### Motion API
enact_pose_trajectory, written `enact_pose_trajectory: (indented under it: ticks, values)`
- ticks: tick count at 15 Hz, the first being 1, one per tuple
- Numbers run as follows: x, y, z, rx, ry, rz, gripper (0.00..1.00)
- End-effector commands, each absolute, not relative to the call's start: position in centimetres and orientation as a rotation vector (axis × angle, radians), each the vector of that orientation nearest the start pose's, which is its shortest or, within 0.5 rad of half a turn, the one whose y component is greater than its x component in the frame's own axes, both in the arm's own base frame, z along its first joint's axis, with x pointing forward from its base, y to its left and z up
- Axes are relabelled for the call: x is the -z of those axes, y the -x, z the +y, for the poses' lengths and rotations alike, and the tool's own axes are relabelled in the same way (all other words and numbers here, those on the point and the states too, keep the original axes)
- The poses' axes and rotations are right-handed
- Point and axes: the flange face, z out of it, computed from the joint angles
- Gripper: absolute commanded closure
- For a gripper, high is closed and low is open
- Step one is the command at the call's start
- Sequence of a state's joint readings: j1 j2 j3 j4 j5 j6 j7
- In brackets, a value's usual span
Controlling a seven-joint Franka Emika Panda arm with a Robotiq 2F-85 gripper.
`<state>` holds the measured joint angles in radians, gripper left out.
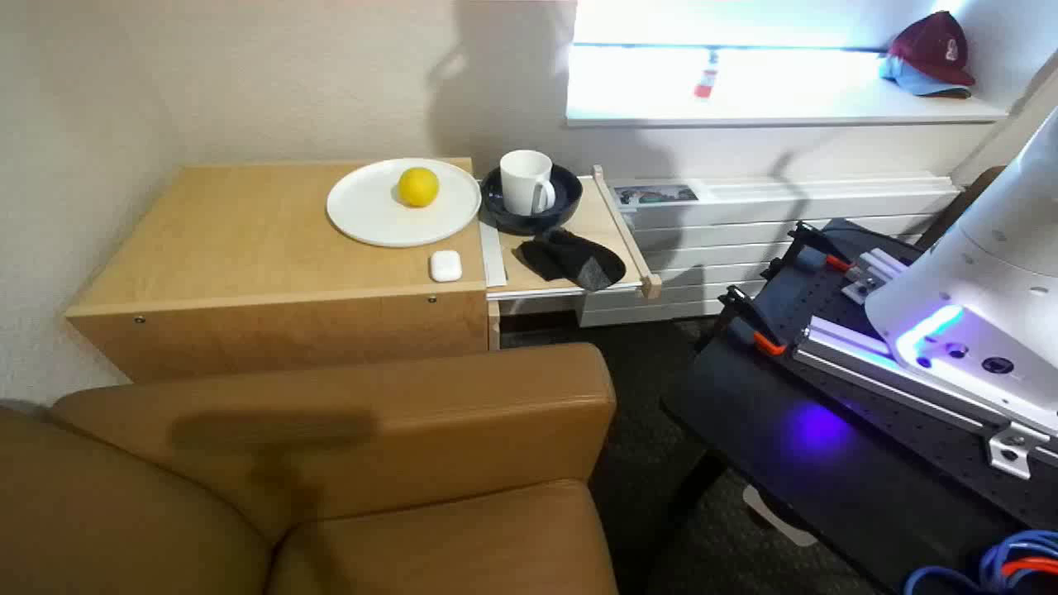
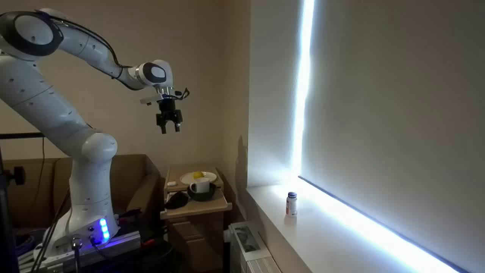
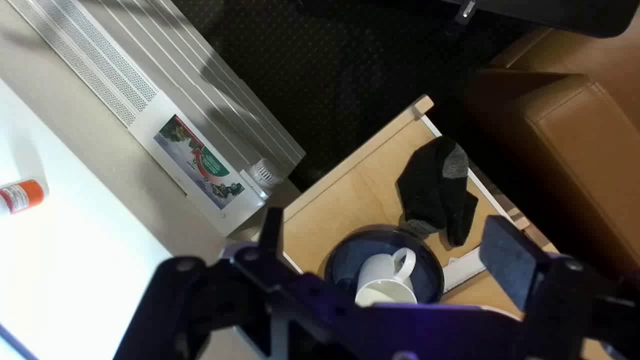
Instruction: Put the black object on top of the nightstand on the window sill
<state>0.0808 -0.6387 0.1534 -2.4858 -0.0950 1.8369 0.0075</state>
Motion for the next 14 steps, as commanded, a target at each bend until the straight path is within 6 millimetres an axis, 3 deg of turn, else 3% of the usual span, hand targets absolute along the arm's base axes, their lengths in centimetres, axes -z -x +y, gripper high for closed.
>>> enact_pose_trajectory:
  ticks: [1,3,5,8,12,14]
  values:
    - [-50.2,-34.9,8.0,0.003,3.305,-0.368,0.00]
    - [-50.2,-34.9,8.0,0.003,3.305,-0.368,0.00]
    - [-46.2,-37.9,8.3,-0.180,3.230,-0.392,0.00]
    - [-40.5,-40.2,10.3,-0.291,3.106,-0.405,0.00]
    - [-33.7,-43.6,13.5,-0.466,2.980,-0.141,0.00]
    - [-31.9,-44.9,14.9,-0.518,2.969,0.009,0.00]
